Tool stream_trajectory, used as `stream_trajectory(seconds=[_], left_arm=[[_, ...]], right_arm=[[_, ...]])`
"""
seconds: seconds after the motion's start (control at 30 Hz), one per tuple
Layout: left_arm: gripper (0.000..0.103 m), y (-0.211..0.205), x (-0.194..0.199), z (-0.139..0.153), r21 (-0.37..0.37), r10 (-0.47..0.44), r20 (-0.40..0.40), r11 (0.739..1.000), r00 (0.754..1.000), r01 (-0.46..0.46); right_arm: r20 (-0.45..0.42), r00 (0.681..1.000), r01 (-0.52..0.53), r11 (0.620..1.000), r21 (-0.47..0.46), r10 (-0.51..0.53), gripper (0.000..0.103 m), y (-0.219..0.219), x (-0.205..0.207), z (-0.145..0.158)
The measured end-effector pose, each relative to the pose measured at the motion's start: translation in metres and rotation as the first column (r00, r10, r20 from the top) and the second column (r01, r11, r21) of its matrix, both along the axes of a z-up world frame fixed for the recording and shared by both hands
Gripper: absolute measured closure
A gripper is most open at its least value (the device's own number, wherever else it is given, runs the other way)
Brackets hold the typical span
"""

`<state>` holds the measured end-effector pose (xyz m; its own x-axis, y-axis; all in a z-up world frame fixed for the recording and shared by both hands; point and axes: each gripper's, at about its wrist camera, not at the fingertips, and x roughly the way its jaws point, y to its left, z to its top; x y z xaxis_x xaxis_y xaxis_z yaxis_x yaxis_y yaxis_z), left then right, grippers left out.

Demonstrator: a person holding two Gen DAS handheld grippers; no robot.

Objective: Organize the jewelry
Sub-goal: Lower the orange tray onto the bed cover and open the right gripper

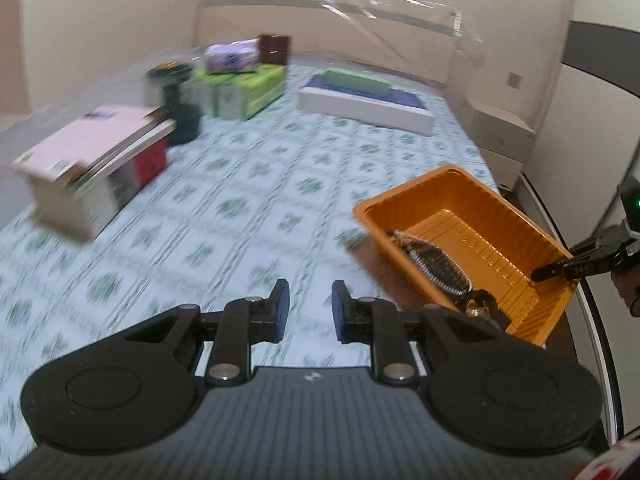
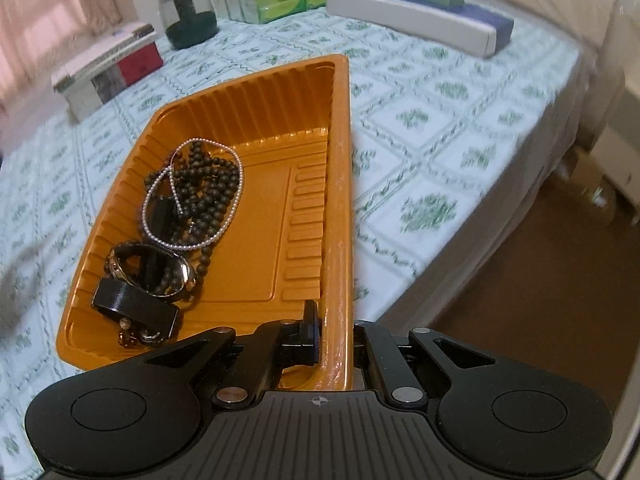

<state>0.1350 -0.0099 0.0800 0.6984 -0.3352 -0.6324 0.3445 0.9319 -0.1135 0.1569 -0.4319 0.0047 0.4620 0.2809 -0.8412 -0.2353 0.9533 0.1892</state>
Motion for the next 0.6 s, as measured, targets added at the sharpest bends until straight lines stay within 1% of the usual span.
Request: stream_trajectory(seconds=[0.17,0.27,0.33,0.47,0.53,0.57,0.6], left_arm=[[0.084,0.021,-0.02,-0.006,-0.024,0.073,-0.03,0.997,0.997,-0.074],[0.083,0.031,-0.028,-0.011,-0.033,0.109,-0.047,0.993,0.993,-0.11],[0.083,0.036,-0.033,-0.014,-0.025,0.126,-0.058,0.992,0.99,-0.128],[0.08,0.046,-0.042,-0.024,-0.017,0.154,-0.085,0.988,0.984,-0.156],[0.079,0.049,-0.047,-0.029,-0.02,0.164,-0.094,0.986,0.982,-0.167],[0.077,0.05,-0.05,-0.031,-0.021,0.172,-0.098,0.984,0.98,-0.175],[0.075,0.05,-0.053,-0.033,-0.023,0.177,-0.101,0.983,0.979,-0.181]], right_arm=[[0.015,0.998,-0.055,0.996,0.076,0.054,0.1,0.011,0.004,-0.008],[0.027,0.996,-0.089,0.992,0.093,0.087,0.1,0.026,0.006,-0.013],[0.03,0.995,-0.103,0.989,0.11,0.1,0.1,0.034,0.01,-0.016],[0.034,0.996,-0.088,0.987,0.131,0.084,0.1,0.039,0.015,-0.021],[0.024,0.998,-0.056,0.984,0.168,0.052,0.1,0.033,0.015,-0.023],[0.023,0.999,-0.039,0.982,0.183,0.036,0.094,0.03,0.015,-0.023],[0.025,1.0,-0.015,0.979,0.201,0.011,0.084,0.025,0.011,-0.024]])
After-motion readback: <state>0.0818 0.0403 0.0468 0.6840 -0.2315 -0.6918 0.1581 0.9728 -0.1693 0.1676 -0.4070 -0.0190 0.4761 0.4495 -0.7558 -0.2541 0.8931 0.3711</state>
